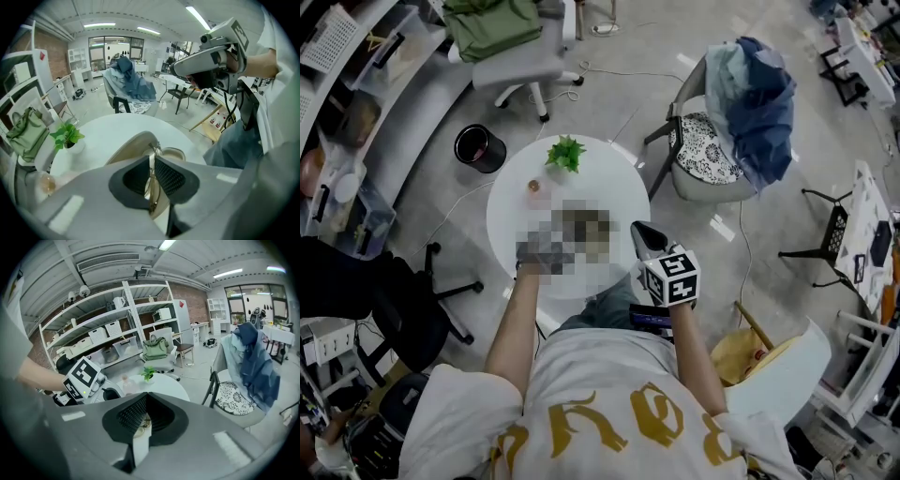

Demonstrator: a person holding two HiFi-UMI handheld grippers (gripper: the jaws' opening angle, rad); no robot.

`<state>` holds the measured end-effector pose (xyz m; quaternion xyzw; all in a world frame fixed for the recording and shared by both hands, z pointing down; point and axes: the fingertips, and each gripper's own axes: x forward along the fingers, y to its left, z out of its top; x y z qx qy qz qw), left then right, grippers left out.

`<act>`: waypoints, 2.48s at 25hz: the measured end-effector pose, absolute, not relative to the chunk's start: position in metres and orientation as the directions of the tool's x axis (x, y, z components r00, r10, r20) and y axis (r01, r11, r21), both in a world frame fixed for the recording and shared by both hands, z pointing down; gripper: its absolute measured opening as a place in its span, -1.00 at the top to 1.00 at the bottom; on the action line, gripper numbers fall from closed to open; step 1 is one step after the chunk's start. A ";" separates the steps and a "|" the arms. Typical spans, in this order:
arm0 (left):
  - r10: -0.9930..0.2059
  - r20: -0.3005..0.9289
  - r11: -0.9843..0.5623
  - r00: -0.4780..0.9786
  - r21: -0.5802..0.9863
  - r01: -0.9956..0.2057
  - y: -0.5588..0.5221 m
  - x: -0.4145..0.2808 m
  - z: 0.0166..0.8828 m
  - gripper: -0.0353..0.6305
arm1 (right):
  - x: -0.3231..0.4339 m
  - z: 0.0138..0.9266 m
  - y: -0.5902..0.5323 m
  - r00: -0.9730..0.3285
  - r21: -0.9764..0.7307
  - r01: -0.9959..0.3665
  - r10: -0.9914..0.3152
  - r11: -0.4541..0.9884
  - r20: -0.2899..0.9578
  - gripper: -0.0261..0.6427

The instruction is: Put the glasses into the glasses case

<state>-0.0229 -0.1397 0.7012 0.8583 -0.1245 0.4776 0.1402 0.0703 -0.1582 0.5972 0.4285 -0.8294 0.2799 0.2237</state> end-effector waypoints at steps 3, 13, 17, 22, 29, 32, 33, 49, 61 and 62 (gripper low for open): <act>-0.133 0.841 -0.914 0.525 0.100 -0.392 -0.144 -0.027 0.690 0.79 | 0.069 0.591 -0.156 -0.524 -0.241 -0.837 -0.593 0.491 0.612 0.85; -0.322 0.745 -0.839 0.584 0.062 -0.541 -0.151 -0.034 0.637 0.82 | 0.064 0.562 -0.151 -0.484 -0.186 -0.861 -0.654 0.472 0.581 0.87; -0.371 0.720 -0.817 0.587 0.048 -0.575 -0.148 -0.039 0.622 0.87 | 0.062 0.552 -0.148 -0.469 -0.168 -0.871 -0.681 0.462 0.562 0.87; -0.465 0.647 -0.769 0.604 0.043 -0.638 -0.150 -0.042 0.583 0.89 | 0.059 0.537 -0.143 -0.464 -0.161 -0.876 -0.708 0.454 0.532 0.87; -0.563 0.549 -0.729 0.617 0.022 -0.684 -0.156 -0.051 0.531 0.89 | 0.040 0.515 -0.134 -0.506 -0.180 -0.857 -0.719 0.483 0.476 0.88; -0.601 0.502 -0.704 0.623 0.037 -0.709 -0.155 -0.054 0.511 0.89 | 0.036 0.504 -0.130 -0.513 -0.169 -0.853 -0.733 0.494 0.446 0.88; -0.612 0.485 -0.697 0.625 0.042 -0.716 -0.155 -0.055 0.506 0.89 | 0.036 0.501 -0.130 -0.509 -0.162 -0.855 -0.739 0.492 0.442 0.88; -0.711 0.328 -0.596 0.622 0.187 -0.781 -0.151 -0.073 0.472 0.89 | 0.039 0.483 -0.128 -0.462 -0.127 -0.882 -0.783 0.453 0.415 0.88; -0.693 0.342 -0.591 0.635 0.236 -0.772 -0.141 -0.077 0.480 0.89 | 0.040 0.482 -0.121 -0.449 -0.125 -0.890 -0.792 0.439 0.414 0.88; -0.693 0.340 -0.592 0.636 0.235 -0.771 -0.141 -0.077 0.480 0.89 | 0.040 0.482 -0.120 -0.449 -0.125 -0.890 -0.792 0.439 0.415 0.88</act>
